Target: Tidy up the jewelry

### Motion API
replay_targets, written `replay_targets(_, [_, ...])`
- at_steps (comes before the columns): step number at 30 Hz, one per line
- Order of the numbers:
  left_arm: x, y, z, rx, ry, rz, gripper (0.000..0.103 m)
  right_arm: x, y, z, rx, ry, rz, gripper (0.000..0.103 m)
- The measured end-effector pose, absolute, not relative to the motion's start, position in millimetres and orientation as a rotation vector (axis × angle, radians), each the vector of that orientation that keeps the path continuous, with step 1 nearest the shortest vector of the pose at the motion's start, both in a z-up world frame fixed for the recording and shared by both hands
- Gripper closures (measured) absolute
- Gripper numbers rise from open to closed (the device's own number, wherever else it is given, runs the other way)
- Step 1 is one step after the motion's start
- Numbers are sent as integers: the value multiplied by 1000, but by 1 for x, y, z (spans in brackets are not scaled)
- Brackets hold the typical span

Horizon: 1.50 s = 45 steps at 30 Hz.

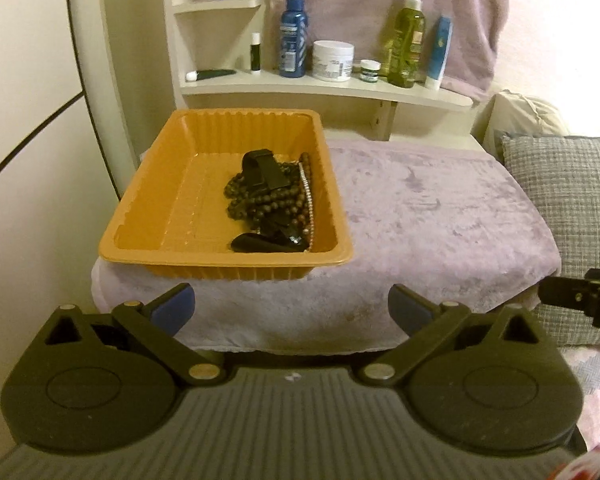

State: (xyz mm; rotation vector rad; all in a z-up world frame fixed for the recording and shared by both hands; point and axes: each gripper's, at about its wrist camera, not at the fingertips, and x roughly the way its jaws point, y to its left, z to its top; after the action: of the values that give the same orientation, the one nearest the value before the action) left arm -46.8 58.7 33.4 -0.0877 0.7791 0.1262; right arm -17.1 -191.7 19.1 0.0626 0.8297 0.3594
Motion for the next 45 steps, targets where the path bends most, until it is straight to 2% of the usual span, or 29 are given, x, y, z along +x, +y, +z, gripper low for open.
replay_targets(13, [-48,33,37,-34,785,94,1,-24,-190,21,38,814,358,14])
replay_targets(45, [-52,32,39,-47,766,85,1,-29,-186,26,48,796,339,14])
